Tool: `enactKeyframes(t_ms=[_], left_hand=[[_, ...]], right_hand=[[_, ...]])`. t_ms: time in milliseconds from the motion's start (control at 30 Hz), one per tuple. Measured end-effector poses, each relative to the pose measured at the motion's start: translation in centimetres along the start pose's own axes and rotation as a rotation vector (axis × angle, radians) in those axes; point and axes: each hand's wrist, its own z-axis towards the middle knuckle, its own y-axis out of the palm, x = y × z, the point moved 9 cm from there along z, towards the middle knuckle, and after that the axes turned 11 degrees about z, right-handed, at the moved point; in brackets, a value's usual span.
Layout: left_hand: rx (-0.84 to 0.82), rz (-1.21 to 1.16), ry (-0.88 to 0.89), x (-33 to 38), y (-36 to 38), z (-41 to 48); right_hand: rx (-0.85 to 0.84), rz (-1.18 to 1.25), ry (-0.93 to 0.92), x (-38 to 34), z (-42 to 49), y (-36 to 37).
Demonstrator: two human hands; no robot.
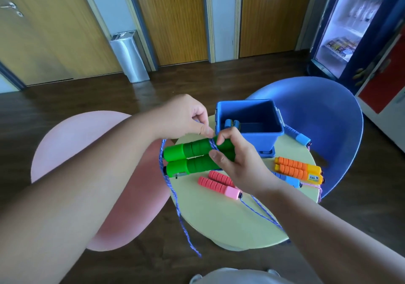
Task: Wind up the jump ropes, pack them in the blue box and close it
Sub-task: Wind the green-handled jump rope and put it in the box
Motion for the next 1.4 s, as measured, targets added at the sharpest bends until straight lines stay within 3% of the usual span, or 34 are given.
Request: enactKeyframes(t_ms=[233,333,567,733,867,967,1133,1233,1400], left_hand=[[-0.111,0.132,0.028,1.0,1.6,1.6],[-0.124,0.182,0.015,1.2,1.8,2.1],[-0.087,0.242,0.030,2.5,0.9,1.9],[0.078,0.277,0.083,3.4,-2.8,2.5],[0.118,0.127,0.175,3.1,-3.1,4.1],[0.025,-0.193,0.116,0.8,-0.3,5.4],[-0.141,-0.749,-0.100,-0.8,7.9,4.5],[-0.104,-0.839,-0.090,1.6,9.8,3.0],[-0.046,-0.821,-0.101,4.6,7.1,1.7]], right_hand=[[-0.111,-0.160,-0.054,0.9,-0.8,0.3],[-0.121,-0.136,0.009,1.9,-0.4,-0.3],[0.110,-0.061,0.149,3.6,1.8,-5.9],[0.029,0.023,0.185,2.6,1.0,-5.9],[-0.047,0.101,0.153,0.8,-0.2,-4.2],[-0.042,0.214,0.099,-1.2,-0.3,-3.8],[0.234,0.472,0.139,-1.7,2.3,-6.6],[0.283,0.474,0.120,-1.9,4.7,-7.5],[0.324,0.197,0.116,0.1,6.7,-8.2]])
